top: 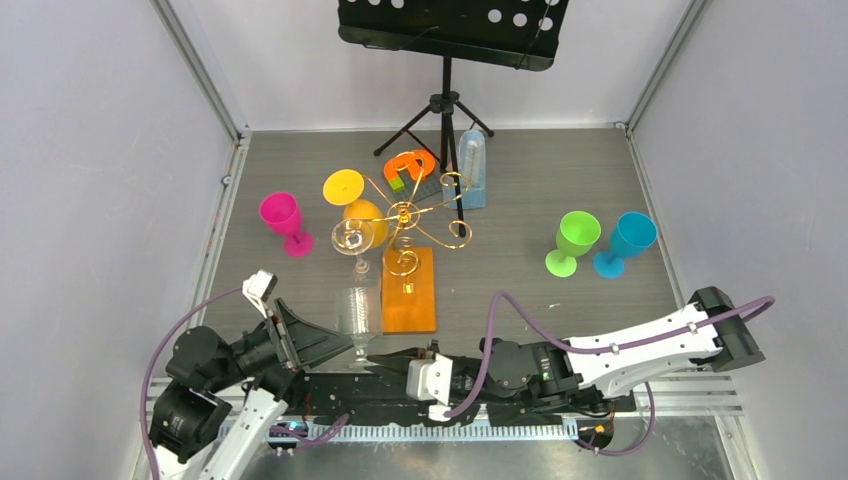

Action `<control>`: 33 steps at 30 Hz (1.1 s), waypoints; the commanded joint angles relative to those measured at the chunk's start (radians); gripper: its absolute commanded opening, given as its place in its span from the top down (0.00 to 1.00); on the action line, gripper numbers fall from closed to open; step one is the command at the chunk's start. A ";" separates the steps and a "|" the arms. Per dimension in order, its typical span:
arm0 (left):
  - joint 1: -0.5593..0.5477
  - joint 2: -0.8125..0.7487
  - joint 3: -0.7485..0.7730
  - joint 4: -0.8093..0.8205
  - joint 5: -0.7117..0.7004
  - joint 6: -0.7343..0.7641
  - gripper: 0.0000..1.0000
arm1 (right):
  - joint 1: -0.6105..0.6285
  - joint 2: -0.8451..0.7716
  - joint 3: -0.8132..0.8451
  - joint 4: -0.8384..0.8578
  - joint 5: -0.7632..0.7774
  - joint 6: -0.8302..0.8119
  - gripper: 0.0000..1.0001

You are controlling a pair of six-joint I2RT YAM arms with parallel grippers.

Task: Take the wine glass off the wine glass rack
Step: Place the wine glass at the center of the board.

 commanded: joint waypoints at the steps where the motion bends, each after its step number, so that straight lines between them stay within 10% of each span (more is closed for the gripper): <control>1: 0.002 -0.018 0.008 0.077 0.045 -0.032 0.19 | 0.015 0.021 0.068 0.275 0.056 -0.099 0.94; 33: 0.002 -0.039 -0.115 0.342 0.125 -0.124 0.84 | 0.018 0.143 0.118 0.364 0.045 -0.111 0.94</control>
